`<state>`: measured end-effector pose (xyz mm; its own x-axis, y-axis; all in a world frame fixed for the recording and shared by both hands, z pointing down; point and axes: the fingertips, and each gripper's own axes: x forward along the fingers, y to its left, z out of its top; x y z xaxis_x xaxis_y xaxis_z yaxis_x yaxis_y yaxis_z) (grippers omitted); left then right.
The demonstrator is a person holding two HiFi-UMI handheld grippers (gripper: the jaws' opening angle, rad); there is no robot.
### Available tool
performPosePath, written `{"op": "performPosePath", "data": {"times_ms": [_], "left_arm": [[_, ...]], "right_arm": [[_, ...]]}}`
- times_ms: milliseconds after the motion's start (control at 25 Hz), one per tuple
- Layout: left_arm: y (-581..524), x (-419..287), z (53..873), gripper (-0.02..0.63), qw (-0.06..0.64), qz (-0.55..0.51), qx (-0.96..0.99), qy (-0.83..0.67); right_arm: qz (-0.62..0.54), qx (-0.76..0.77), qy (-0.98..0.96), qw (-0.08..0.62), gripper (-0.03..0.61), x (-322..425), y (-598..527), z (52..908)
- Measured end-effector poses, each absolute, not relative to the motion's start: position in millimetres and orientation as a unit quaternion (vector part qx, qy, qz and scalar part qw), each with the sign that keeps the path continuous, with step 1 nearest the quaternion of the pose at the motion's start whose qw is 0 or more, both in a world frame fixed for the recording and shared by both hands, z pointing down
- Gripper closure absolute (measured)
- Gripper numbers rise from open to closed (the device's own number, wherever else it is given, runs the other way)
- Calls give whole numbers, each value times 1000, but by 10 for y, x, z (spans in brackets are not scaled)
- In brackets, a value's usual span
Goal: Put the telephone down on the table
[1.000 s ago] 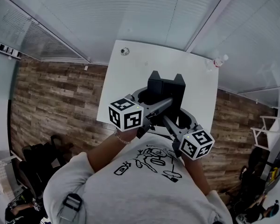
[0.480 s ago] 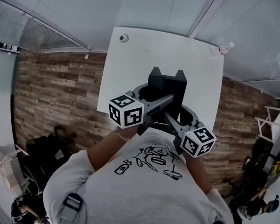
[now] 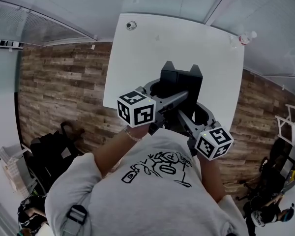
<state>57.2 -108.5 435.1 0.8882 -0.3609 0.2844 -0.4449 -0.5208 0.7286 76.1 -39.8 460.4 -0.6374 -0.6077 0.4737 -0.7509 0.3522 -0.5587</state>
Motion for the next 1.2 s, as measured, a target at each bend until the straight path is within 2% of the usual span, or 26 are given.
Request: {"op": "performPosePath", "data": {"times_ms": [1200], "left_arm": [[-1488, 901, 5645, 287, 473, 90, 849, -216]], "right_arm": [[439, 416, -790, 103, 334, 1058, -781, 5824]]}}
